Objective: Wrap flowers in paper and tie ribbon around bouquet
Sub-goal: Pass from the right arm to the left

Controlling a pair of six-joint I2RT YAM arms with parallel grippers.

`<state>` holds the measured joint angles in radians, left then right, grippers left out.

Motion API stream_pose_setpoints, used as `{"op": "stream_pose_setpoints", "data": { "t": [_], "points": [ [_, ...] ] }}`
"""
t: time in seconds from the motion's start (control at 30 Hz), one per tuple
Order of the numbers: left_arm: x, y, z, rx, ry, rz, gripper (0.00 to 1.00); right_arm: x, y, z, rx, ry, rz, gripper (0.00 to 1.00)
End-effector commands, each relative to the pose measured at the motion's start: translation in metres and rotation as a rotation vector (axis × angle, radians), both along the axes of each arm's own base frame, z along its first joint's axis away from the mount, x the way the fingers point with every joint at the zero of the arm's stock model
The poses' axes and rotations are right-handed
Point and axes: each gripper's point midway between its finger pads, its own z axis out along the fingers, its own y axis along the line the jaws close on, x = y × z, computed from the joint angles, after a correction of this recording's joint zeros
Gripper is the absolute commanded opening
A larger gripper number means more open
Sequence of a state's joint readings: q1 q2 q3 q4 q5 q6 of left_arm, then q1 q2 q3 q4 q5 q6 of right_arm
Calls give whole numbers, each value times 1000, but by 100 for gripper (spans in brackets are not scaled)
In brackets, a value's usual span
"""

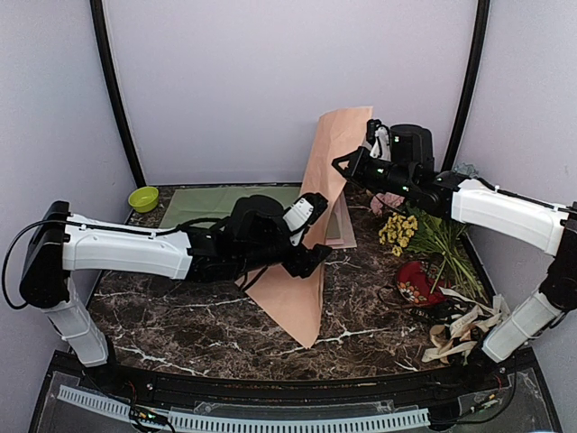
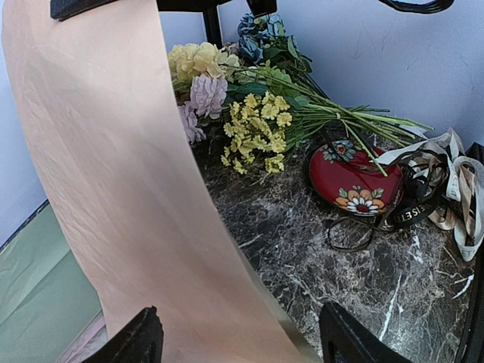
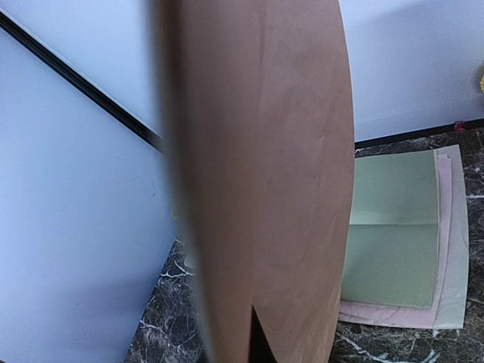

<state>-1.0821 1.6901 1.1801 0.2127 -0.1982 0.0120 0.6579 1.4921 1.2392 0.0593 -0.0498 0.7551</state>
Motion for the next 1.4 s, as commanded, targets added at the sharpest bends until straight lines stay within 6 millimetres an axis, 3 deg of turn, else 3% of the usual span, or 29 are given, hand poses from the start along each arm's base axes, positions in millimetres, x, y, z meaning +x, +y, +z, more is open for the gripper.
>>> {"op": "stream_pose_setpoints", "data": {
  "t": [0.0,0.4,0.87,1.37],
  "points": [
    [4,-5,3,13,-9,15,73,0,1,22,26,-64,-6,0],
    [4,7,2,31,-36,35,70,-1,2,24,20,-72,1,0],
    [-14,11,10,-2,-1,-27,70,-1,1,23,10,-72,-1,0],
    [-2,3,-13,56,-10,-3,72,0,1,19,1,-66,-5,0]
  ]
}}
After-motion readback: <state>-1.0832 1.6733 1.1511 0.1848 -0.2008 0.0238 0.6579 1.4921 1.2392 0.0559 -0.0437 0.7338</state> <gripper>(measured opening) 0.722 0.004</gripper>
